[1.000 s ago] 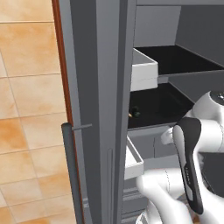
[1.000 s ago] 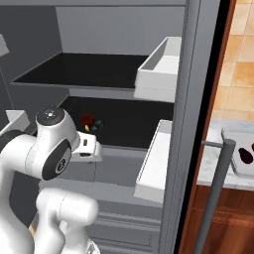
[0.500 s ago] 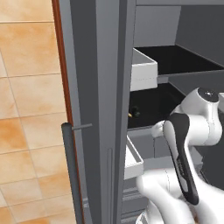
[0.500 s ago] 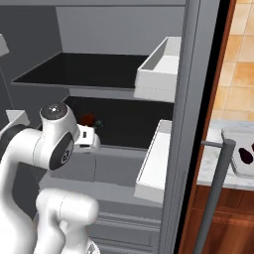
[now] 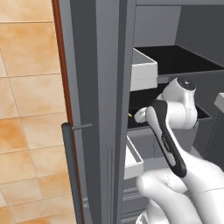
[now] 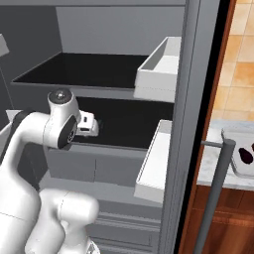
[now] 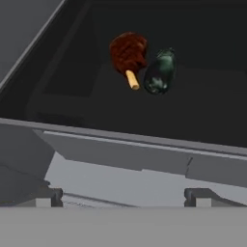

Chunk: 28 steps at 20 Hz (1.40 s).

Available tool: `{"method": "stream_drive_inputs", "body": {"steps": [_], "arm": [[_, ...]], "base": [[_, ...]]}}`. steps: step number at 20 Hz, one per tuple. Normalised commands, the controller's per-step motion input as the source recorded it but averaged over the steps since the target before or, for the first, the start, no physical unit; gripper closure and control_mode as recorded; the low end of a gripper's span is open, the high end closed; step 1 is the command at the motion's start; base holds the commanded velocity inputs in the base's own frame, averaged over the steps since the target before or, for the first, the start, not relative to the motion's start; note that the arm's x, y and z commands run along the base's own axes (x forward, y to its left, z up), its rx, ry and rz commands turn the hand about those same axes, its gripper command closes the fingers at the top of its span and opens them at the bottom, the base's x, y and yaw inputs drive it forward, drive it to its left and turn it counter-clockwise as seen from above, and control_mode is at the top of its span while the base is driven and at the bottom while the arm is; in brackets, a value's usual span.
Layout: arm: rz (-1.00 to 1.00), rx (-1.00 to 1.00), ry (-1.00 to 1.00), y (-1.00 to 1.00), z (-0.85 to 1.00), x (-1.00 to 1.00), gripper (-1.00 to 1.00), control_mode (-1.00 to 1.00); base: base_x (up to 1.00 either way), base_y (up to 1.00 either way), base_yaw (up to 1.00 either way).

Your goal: Place one eggplant and one steak in each tupperware on the nearby counter, to pack two identical lunches.

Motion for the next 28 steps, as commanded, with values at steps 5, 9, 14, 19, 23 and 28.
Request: {"method": "stream_drive_inputs", "body": {"steps": [5, 9, 14, 19, 23, 28], "arm": [[0.0, 0.0, 0.0, 0.0, -0.09, 0.78, -1.0, -1.0], [0.0, 0.0, -0.01, 0.11, -0.17, 0.62, -1.0, -1.0], [0.0, 0.0, -0.11, 0.34, -0.3, 0.27, -1.0, -1.0], [0.0, 0.0, -0.07, 0.11, -0.25, 0.42, -1.0, -1.0], [0.0, 0.0, -0.02, 0.0, -0.16, 0.48, -1.0, -1.0], [0.0, 0.0, 0.0, 0.0, -0.04, 0.52, -1.0, -1.0]], "base": [[0.0, 0.0, 0.0], [0.0, 0.0, 0.0], [0.0, 0.0, 0.0], [0.0, 0.0, 0.0], [0.0, 0.0, 0.0], [0.0, 0.0, 0.0]]}}
